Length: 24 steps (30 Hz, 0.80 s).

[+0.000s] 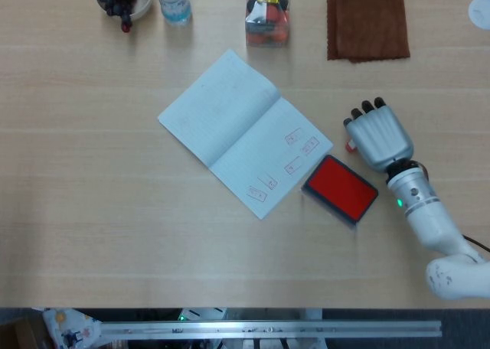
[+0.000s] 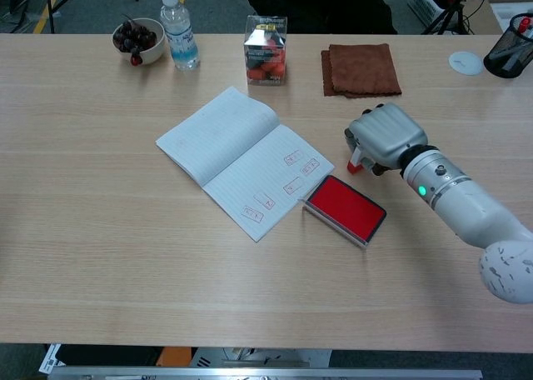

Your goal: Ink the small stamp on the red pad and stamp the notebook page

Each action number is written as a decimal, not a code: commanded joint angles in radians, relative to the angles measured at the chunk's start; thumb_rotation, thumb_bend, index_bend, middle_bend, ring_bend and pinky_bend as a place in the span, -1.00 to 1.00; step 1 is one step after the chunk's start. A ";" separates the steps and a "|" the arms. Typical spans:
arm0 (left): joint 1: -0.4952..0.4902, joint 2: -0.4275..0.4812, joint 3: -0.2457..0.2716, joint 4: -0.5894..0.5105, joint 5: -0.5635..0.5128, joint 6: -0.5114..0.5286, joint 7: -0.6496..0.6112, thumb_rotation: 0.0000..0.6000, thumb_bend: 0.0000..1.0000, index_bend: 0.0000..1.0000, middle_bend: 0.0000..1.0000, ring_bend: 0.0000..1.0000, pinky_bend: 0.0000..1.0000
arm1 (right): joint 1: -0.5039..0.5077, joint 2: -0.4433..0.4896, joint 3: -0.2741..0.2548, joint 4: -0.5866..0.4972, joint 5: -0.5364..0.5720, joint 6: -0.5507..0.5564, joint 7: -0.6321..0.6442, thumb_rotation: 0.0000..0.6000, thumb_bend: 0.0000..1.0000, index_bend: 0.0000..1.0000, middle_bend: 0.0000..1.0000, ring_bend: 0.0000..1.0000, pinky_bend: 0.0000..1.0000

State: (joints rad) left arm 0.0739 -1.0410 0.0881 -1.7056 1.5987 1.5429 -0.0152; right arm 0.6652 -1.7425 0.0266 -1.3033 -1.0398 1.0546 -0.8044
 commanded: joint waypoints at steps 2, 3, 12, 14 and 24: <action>0.000 0.000 0.000 0.001 -0.003 -0.002 0.000 1.00 -0.46 -0.91 -0.90 -0.93 -0.87 | -0.004 -0.002 0.001 0.005 -0.002 -0.002 -0.002 1.00 -0.31 0.11 -0.14 -0.41 -0.42; 0.000 0.001 0.001 0.002 -0.003 -0.002 0.000 1.00 -0.46 -0.91 -0.90 -0.93 -0.87 | -0.005 -0.002 0.002 0.005 -0.003 -0.003 -0.002 1.00 -0.32 0.10 -0.15 -0.41 -0.42; -0.002 -0.002 -0.002 0.002 -0.002 -0.003 0.002 1.00 -0.46 -0.91 -0.90 -0.93 -0.87 | -0.013 0.000 0.009 0.007 -0.018 -0.005 0.009 1.00 -0.36 -0.01 -0.17 -0.40 -0.42; -0.002 -0.001 -0.002 0.002 -0.003 -0.003 0.001 1.00 -0.45 -0.91 -0.90 -0.93 -0.87 | -0.016 0.000 0.009 0.008 -0.018 -0.009 0.012 1.00 -0.38 -0.03 -0.18 -0.40 -0.42; -0.002 0.000 -0.002 0.002 0.000 -0.001 0.001 1.00 -0.46 -0.91 -0.90 -0.93 -0.87 | -0.023 0.015 0.018 -0.008 -0.036 -0.004 0.020 1.00 -0.44 -0.19 -0.22 -0.41 -0.42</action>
State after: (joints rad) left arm 0.0717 -1.0412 0.0863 -1.7042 1.5983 1.5419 -0.0140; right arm 0.6426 -1.7311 0.0424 -1.3078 -1.0744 1.0491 -0.7861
